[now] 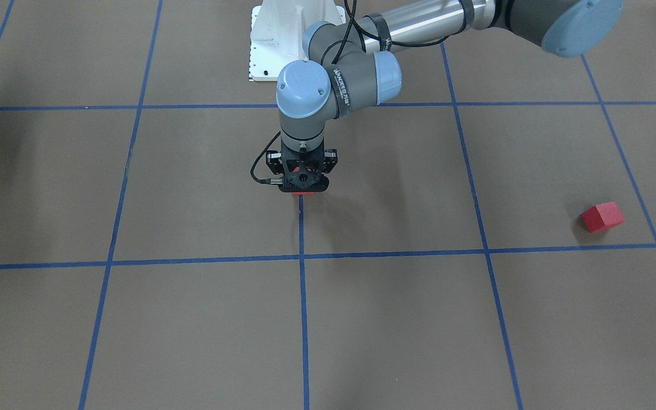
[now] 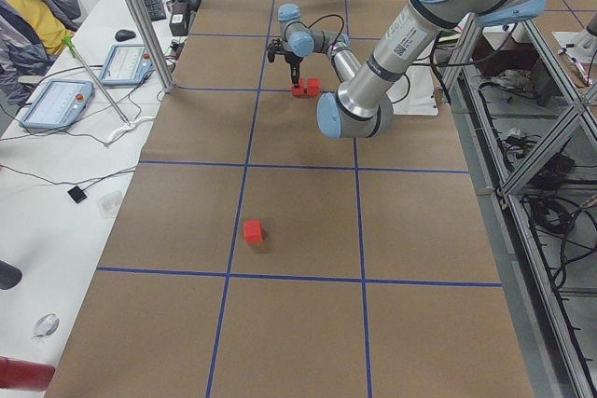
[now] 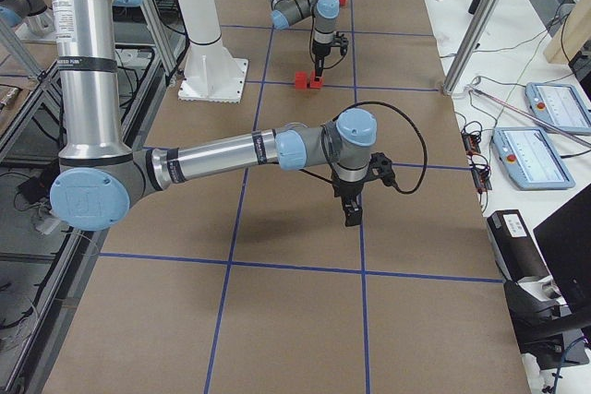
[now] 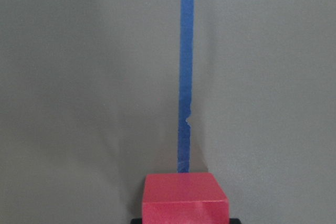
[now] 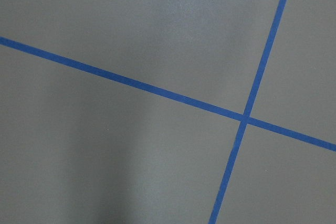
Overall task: Form red blocks into L shape at center
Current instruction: 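Open the left gripper and move it toward the farthest red cube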
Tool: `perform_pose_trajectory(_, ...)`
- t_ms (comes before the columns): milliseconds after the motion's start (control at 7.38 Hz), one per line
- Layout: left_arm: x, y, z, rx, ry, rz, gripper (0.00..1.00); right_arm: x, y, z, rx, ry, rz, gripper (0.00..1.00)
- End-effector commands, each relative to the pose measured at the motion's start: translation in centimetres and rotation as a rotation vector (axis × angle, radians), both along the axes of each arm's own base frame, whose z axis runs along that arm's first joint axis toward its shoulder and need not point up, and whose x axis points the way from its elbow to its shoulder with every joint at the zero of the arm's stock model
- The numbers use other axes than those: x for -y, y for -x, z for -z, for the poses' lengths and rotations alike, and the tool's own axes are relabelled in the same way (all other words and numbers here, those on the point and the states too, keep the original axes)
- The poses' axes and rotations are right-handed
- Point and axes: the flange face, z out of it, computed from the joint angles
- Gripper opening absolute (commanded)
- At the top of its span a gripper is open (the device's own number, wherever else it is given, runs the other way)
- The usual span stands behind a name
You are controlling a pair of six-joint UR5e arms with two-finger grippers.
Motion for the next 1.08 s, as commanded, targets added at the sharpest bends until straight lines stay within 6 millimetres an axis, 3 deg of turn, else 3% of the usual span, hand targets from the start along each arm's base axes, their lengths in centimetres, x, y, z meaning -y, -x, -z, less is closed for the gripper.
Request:
perform_pose_trajectory(0, 0.0, 0.0, -0.3, 0.0, -0.002, 0.001, 0.8, 0.0, 0.0, 0.0, 0.0, 0.001, 0.0, 0.99)
perform_pose_trajectory(136, 0.0, 0.0, -0.3, -0.001, -0.005, -0.003, 1.0, 0.1, 0.0, 0.1, 0.0, -0.002, 0.0, 0.99)
perform_pose_trajectory(271, 0.0, 0.2, 0.0, -0.005, -0.008, -0.003, 1.0, 0.1, 0.0, 0.0, 0.0, -0.001, 0.0, 0.99)
perform_pose_trajectory(407, -0.4, 1.3, 1.6, -0.035, -0.024, -0.002, 1.0, 0.1, 0.0, 0.1, 0.0, -0.002, 0.0, 0.99)
perform_pose_trajectory(542, -0.8, 2.8, 2.0, -0.062, -0.014, -0.019, 1.0, 0.1, 0.0, 0.1, 0.0, -0.002, 0.0, 0.99)
perform_pose_trajectory(678, -0.7, 5.4, 0.6, -0.079, -0.044, -0.042, 1.0, 0.1, 0.0, 0.1, 0.0, -0.002, 0.0, 0.99)
perform_pose_trajectory(949, -2.6, 13.7, -7.1, -0.077, -0.246, -0.178, 1.0, 0.1, 0.0, 0.1, 0.0, -0.002, 0.0, 0.99)
